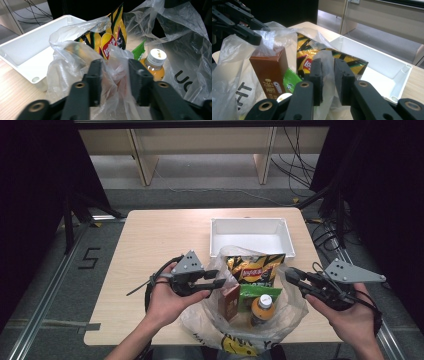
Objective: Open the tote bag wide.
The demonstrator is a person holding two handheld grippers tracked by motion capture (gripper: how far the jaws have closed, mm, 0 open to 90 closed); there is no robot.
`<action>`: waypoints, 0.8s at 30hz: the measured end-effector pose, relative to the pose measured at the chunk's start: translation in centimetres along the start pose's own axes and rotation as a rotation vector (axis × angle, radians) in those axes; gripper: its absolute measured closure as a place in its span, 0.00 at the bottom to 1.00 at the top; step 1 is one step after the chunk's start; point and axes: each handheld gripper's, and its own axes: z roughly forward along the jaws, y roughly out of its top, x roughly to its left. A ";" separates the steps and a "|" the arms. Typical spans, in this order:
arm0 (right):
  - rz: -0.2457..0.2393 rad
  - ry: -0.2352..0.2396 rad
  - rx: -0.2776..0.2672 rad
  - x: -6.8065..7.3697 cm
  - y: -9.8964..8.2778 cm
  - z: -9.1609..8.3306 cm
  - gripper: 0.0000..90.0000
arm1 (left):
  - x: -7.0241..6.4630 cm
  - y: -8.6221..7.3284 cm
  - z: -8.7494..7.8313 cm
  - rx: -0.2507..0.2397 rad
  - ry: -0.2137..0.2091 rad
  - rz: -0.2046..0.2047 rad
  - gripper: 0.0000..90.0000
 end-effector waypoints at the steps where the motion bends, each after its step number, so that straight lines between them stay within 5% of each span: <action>1: -0.004 0.001 0.000 -0.1 0.0 0.0 0.87 | 0.0 0.0 0.0 -0.002 0.003 -0.001 0.77; 12: 0.010 -0.001 0.007 0.0 -0.2 0.0 0.88 | 0.5 0.1 -0.6 0.008 0.013 -0.023 0.97; 23: 0.030 -0.038 0.016 -0.3 -0.8 0.0 0.90 | 1.4 -0.6 -2.5 -0.049 0.063 -0.084 0.98; 24: 0.013 -0.033 0.054 -0.4 -0.9 -0.2 0.90 | 1.6 -1.1 -2.7 -0.059 0.071 -0.104 0.98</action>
